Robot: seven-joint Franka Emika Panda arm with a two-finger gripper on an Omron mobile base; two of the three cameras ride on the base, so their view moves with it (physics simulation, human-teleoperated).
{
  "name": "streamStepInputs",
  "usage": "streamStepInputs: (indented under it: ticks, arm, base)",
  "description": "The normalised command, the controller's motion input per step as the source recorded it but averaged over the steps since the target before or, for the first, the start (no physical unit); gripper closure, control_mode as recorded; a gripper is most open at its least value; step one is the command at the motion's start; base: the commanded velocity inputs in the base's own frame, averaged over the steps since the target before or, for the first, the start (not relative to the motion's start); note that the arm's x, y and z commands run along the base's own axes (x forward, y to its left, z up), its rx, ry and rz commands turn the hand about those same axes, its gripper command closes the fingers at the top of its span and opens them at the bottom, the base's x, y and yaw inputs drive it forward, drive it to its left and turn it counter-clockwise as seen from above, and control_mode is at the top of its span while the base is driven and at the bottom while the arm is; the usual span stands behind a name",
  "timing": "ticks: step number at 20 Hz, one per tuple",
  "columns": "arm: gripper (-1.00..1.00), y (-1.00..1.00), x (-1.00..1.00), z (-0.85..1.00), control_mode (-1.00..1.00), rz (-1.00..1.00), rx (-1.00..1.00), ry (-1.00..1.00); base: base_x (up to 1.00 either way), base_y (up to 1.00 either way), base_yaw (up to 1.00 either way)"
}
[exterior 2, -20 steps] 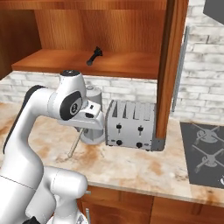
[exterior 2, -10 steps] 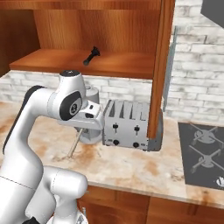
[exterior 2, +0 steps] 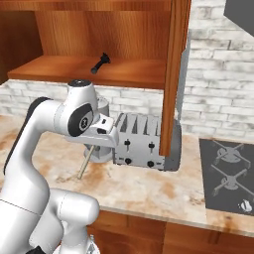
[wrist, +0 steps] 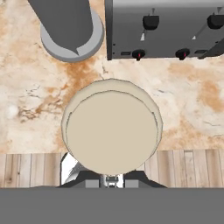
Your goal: Pick up the dish brush and dish brush from the sink, and place them back in the cabinet, and close the cabinet doors.
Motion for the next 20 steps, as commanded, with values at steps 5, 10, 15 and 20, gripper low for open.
streamStepInputs:
  ticks: [5,10,15,20]
  arm:
    - [1.00,0.00,0.00,0.00,1.00,0.00,0.00,0.00]
    - [1.00,0.00,0.00,0.00,1.00,0.00,0.00,0.00]
    - [1.00,0.00,0.00,0.00,-1.00,0.00,0.00,0.00]
    - [1.00,-0.01,0.00,0.08,-1.00,0.00,0.00,-0.02]
  base:
    - [0.24,-0.07,0.00]
    - [0.23,0.00,0.00]
    - [0.00,0.00,0.00]
    - [0.00,0.00,0.00]
